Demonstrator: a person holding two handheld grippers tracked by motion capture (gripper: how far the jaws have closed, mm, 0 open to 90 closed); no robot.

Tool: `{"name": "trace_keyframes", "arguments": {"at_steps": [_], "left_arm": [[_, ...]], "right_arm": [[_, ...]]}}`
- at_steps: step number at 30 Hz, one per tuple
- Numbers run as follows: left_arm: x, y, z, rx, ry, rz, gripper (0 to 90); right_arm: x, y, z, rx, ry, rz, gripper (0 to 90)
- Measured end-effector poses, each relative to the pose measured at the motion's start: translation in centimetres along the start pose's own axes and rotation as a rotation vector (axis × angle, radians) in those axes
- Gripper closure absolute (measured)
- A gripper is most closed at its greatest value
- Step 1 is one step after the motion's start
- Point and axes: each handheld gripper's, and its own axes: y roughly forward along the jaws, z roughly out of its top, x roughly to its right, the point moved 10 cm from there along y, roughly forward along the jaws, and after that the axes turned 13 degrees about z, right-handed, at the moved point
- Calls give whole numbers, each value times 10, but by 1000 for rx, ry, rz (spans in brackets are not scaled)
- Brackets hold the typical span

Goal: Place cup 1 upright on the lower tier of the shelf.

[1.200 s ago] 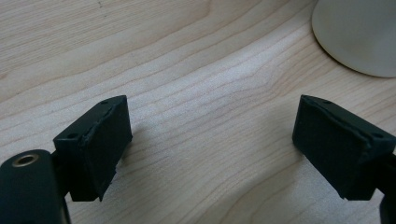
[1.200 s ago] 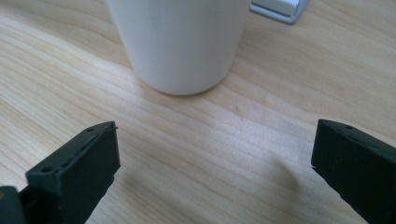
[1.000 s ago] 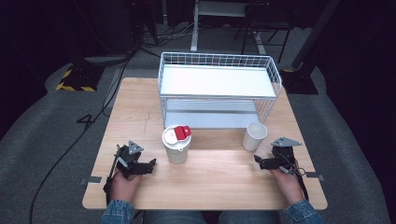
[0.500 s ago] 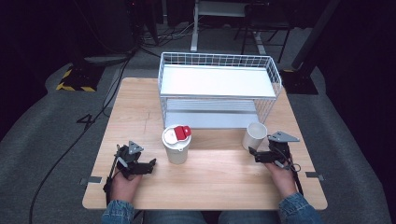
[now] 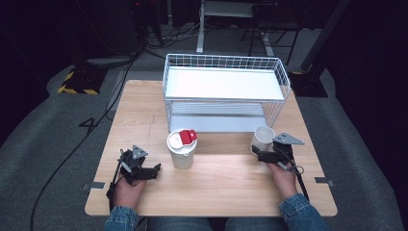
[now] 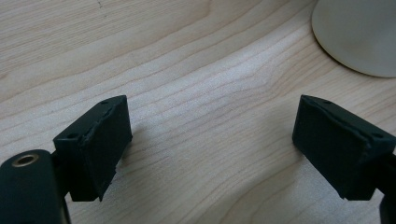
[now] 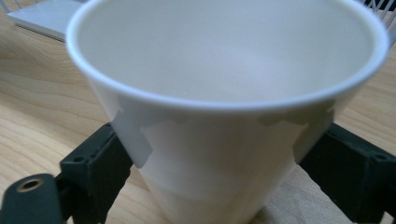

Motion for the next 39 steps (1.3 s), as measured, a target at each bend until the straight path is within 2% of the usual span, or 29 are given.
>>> {"name": "trace_keyframes", "arguments": {"at_steps": [5, 9, 31, 39], "left_arm": [[0, 0, 0, 0, 0, 0, 125], [0, 0, 0, 0, 0, 0, 125], [0, 0, 0, 0, 0, 0, 125], [0, 0, 0, 0, 0, 0, 125]], "right_arm": [[0, 4, -3, -10, 4, 1, 167], [-2, 3, 0, 5, -10, 2, 213], [-3, 2, 0, 8, 3, 1, 223], [-8, 1, 7, 8, -5, 13, 224]]}}
